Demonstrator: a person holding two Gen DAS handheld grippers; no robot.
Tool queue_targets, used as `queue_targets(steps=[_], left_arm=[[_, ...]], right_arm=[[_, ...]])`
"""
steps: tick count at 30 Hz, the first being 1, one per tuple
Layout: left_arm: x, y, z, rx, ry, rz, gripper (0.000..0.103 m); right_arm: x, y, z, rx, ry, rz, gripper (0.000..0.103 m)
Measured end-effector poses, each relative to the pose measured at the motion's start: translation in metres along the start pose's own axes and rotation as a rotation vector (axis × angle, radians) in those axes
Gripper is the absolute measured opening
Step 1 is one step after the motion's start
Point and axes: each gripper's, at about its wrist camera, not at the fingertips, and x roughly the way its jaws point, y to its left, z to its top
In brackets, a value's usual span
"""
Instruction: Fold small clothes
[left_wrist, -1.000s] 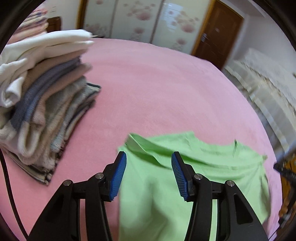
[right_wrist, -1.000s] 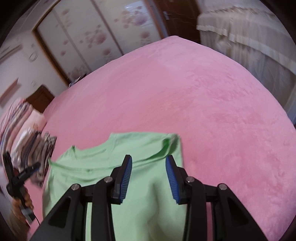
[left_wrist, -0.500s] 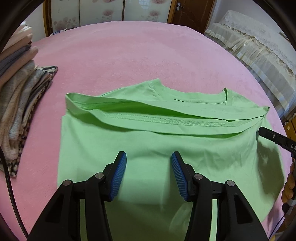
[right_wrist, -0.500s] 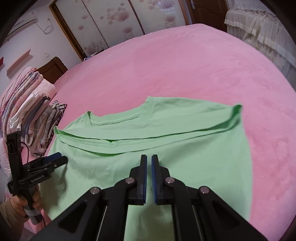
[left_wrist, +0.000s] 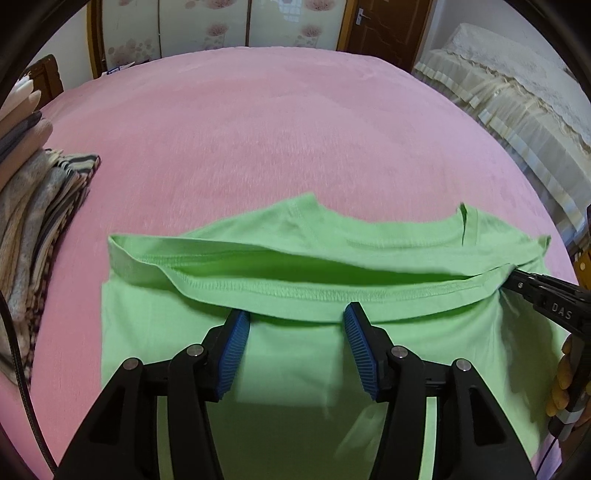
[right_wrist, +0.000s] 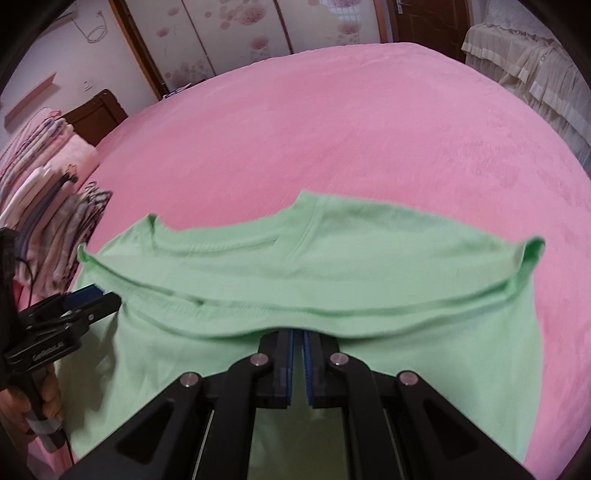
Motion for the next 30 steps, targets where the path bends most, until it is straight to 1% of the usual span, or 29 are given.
queue_targets(steps=[4,7,9,11,12,13,15,17,18,19,22,23,25,26,30], left_arm=[[0.003,0.014,0.017,-0.095,-0.025,-0.019,0.052],[0.006,0.029,0.027,-0.173,-0.045,-0.008,0.052],[0.005,0.043,0.032,-0.242,-0.067,-0.006,0.052],[0.000,0.054,0.033,-0.281,-0.091,-0.018,0.052],[-0.004,0.060,0.033,-0.282,-0.102,-0.022,0.052],[-0.008,0.064,0.033,-0.267,-0.107,-0.018,0.052],[-0.012,0.068,0.033,-0.197,-0.107,0.003,0.052],[-0.015,0.068,0.030,-0.082,-0.096,0.029,0.052],[-0.017,0.067,0.028,-0.018,-0.084,0.030,0.052],[-0.018,0.066,0.025,0.024,-0.078,0.029,0.052],[-0.023,0.065,0.010,0.173,-0.059,0.036,0.052],[-0.020,0.059,0.010,0.198,-0.053,0.038,0.052],[-0.019,0.063,0.005,0.258,-0.042,0.054,0.052],[-0.016,0.058,0.006,0.285,-0.041,0.063,0.052],[-0.017,0.066,0.002,0.342,-0.036,0.067,0.052]], right_arm=[[0.007,-0.003,0.020,0.014,-0.023,-0.026,0.004],[0.014,-0.008,0.033,0.043,-0.035,-0.053,0.004],[0.017,-0.012,0.038,0.064,-0.038,-0.069,0.005],[0.017,-0.016,0.042,0.086,-0.045,-0.065,0.004],[0.014,-0.018,0.042,0.089,-0.050,-0.056,0.005],[0.010,-0.019,0.043,0.084,-0.057,-0.042,0.005],[0.001,-0.021,0.041,0.061,-0.063,-0.025,0.005],[-0.006,-0.025,0.040,0.037,-0.056,-0.008,0.005],[-0.009,-0.028,0.039,0.024,-0.046,0.003,0.005],[-0.013,-0.031,0.038,0.006,-0.040,0.007,0.005],[-0.022,-0.038,0.037,-0.043,-0.029,-0.009,0.005],[-0.026,-0.043,0.036,-0.061,-0.026,-0.017,0.005],[-0.037,-0.054,0.035,-0.094,-0.034,-0.033,0.005],[-0.040,-0.057,0.036,-0.106,-0.038,-0.041,0.005],[-0.056,-0.083,0.035,-0.160,-0.049,-0.087,0.005]])
